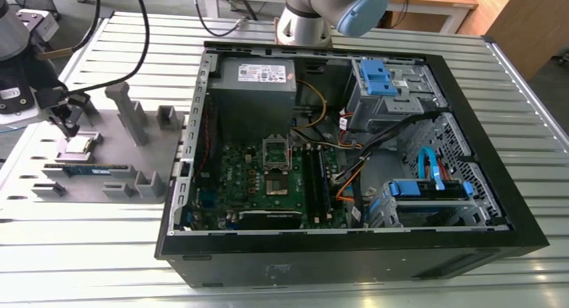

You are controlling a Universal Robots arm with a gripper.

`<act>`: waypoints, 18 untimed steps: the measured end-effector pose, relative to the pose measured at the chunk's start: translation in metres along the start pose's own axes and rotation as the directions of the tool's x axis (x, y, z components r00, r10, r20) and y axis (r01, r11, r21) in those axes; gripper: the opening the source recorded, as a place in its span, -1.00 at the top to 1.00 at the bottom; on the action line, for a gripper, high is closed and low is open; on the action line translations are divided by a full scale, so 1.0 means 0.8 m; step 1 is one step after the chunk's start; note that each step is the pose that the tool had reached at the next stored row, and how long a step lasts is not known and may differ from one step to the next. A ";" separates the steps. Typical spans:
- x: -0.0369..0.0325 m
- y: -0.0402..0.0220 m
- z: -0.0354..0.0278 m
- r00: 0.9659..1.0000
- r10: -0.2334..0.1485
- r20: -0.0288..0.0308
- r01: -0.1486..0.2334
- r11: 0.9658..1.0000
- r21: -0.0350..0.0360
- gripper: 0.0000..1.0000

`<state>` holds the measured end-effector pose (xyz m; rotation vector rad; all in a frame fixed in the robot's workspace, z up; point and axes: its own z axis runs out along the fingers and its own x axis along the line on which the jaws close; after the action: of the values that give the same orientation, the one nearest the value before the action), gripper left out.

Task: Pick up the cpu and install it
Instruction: 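Pick up the cpu and move it towards the insertion slot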

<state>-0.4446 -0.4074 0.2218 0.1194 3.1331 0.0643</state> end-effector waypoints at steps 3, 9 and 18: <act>0.0004 -0.0008 0.0034 1.000 0.000 0.000 0.000 1.000 0.001 0.79; 0.0018 -0.0014 0.0122 1.000 0.000 0.001 0.000 1.000 0.013 0.79; 0.0027 -0.0018 0.0181 1.000 -0.002 0.004 0.002 1.000 0.029 0.79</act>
<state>-0.4468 -0.4081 0.2073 0.1159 3.1305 0.0181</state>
